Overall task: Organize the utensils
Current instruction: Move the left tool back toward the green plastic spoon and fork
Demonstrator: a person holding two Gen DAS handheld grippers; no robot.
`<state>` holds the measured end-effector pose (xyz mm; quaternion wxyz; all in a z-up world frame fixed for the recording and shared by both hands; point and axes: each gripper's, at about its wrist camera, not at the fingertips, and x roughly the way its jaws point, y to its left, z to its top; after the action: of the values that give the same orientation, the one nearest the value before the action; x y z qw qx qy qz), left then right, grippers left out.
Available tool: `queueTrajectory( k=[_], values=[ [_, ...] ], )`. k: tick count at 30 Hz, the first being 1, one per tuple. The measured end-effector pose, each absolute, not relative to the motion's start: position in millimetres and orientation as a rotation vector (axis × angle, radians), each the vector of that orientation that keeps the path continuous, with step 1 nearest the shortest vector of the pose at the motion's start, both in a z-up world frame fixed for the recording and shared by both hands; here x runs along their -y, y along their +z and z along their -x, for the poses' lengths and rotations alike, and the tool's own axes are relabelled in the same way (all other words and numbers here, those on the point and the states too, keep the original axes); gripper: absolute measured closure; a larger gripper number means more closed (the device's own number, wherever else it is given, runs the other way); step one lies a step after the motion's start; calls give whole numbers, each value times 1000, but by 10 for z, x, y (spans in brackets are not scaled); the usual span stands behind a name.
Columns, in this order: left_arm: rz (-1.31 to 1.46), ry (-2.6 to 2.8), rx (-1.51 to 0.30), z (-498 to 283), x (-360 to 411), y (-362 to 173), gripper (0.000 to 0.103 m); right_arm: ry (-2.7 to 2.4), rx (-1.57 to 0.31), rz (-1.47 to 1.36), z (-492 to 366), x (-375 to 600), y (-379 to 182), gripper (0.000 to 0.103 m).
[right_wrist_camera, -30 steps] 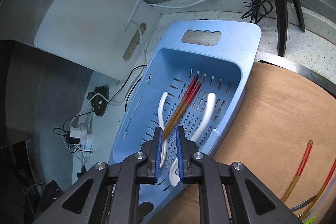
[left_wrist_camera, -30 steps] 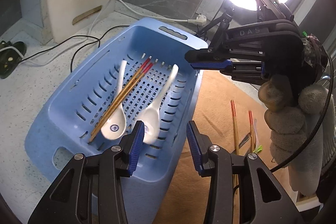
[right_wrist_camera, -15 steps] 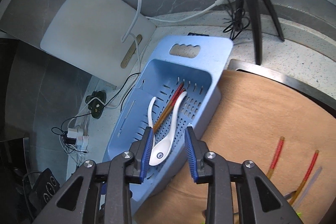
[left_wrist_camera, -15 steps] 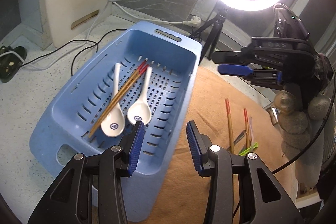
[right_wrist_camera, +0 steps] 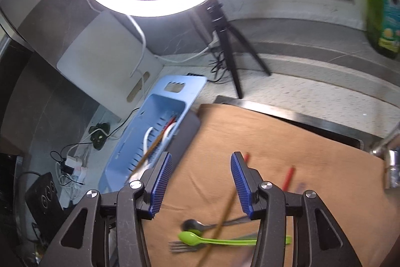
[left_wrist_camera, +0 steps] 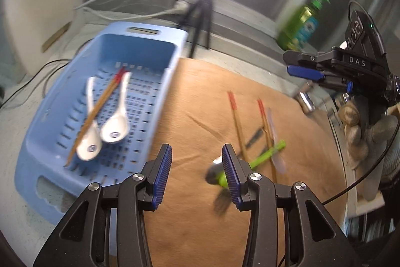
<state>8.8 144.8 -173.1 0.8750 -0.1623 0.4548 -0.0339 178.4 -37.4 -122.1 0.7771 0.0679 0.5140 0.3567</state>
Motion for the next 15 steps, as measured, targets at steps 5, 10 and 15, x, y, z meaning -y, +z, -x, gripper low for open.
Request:
queueTrajectory(
  k=[5, 10, 15],
  values=[
    [213, -171, -988, -212, -1109, -1731, 63, 698, -1080, -124, -1688, 810, -1240, 43],
    [49, -281, -1022, -328, -746, -1759, 63, 622, -1121, -109, -1639, 1063, -1365, 43],
    [-39, -379, -1069, -487, -517, -1852, 64, 566, -1194, -137, -1596, 1234, -1541, 43]
  ],
)
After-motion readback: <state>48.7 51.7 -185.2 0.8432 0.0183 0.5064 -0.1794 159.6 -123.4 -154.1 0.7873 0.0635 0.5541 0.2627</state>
